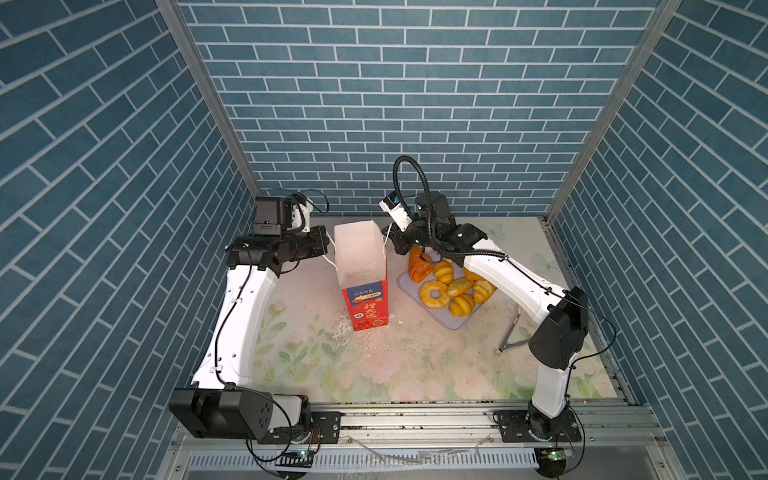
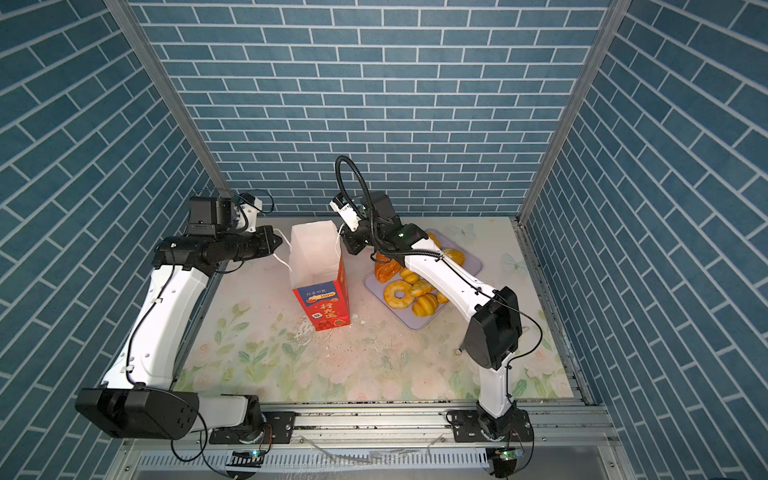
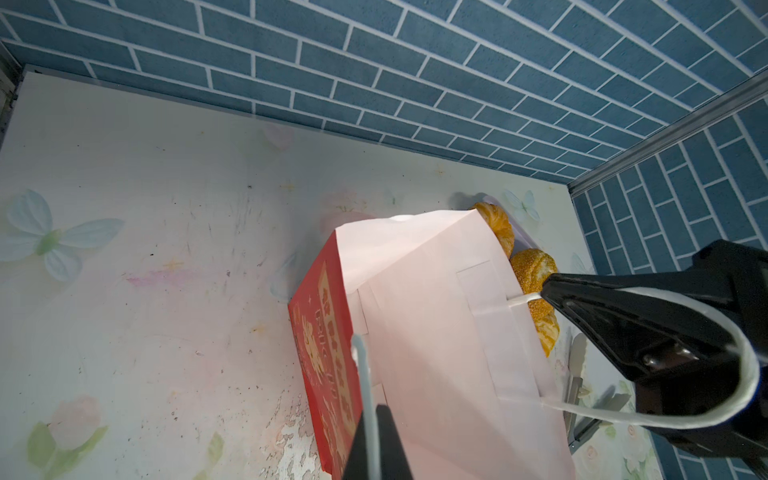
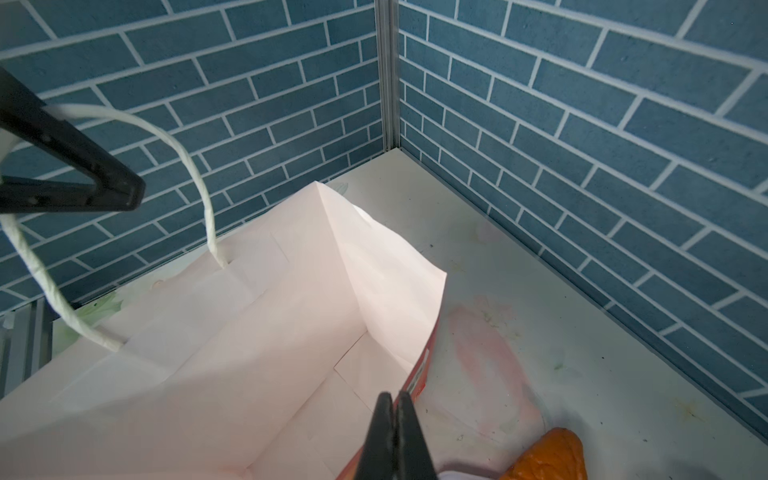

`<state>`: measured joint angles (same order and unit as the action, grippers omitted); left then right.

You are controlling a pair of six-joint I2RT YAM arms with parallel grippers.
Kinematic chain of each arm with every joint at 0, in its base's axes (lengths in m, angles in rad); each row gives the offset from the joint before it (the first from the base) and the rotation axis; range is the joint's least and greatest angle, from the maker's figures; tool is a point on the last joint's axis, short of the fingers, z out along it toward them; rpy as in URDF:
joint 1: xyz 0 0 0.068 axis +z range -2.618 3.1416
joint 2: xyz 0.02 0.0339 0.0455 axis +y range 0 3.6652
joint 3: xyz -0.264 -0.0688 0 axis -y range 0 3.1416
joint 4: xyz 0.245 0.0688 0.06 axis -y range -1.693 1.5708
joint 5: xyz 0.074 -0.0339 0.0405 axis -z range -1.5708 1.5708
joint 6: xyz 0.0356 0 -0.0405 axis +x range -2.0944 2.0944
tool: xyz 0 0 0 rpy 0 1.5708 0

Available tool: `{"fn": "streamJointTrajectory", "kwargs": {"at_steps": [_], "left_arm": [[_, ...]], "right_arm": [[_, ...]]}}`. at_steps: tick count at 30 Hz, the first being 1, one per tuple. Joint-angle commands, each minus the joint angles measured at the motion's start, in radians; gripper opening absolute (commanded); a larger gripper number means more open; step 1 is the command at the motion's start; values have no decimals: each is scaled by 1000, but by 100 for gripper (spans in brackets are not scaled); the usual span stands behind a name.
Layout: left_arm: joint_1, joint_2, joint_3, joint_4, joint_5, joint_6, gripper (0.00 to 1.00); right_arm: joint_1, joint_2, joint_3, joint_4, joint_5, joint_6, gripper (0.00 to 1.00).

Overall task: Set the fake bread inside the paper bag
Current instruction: 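Withdraw the right gripper past the tray toward the metal tongs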

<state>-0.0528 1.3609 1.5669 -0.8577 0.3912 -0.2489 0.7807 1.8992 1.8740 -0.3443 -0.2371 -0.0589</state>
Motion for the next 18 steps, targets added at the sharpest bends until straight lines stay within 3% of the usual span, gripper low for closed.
{"fn": "streamJointTrajectory", "kwargs": {"at_steps": [1, 4, 8, 18], "left_arm": [[-13, 16, 26, 17, 18, 13, 0], [-15, 26, 30, 23, 22, 14, 0], [-15, 39, 46, 17, 21, 27, 0], [-15, 72, 78, 11, 19, 41, 1]], "right_arm": [[-3, -29, 0, -36, 29, -35, 26], [-9, -36, 16, -68, 46, -38, 46], [-20, -69, 12, -120, 120, -66, 64], [-113, -207, -140, -148, 205, -26, 81]]}}
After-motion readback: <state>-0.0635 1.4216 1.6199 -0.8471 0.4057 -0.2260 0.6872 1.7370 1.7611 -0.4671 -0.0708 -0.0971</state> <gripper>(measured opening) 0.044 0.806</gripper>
